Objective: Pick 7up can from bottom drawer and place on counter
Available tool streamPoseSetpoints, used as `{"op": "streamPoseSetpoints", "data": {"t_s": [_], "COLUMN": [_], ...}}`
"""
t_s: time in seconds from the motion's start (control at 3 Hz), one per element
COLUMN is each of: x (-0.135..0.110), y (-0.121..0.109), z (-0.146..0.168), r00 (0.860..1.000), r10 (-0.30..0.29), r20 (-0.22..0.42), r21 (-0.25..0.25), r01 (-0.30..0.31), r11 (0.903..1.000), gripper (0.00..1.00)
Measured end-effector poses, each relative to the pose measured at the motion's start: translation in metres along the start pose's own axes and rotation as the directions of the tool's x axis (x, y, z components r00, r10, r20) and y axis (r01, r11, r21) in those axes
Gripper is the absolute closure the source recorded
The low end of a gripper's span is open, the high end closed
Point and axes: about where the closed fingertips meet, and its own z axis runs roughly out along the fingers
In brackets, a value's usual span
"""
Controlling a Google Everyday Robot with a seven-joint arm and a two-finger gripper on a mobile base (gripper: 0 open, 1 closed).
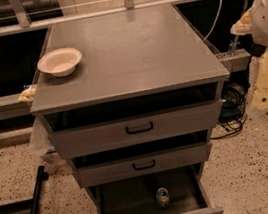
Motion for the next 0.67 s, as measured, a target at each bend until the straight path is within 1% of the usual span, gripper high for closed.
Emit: {"op": "streamPoseSetpoints", "data": {"t_s": [0.33,0.67], "x": [0.000,0.003], "y": [0.000,0.005], "z": [0.000,0.012], "r00": [1.000,1.000], "r10": [0.000,0.007], "r20": [0.000,0.018], "r21": [0.000,0.004], "r01": [0.000,-0.007], "r11": [1.0000,1.0000], "gripper": [0.00,0.19]}}
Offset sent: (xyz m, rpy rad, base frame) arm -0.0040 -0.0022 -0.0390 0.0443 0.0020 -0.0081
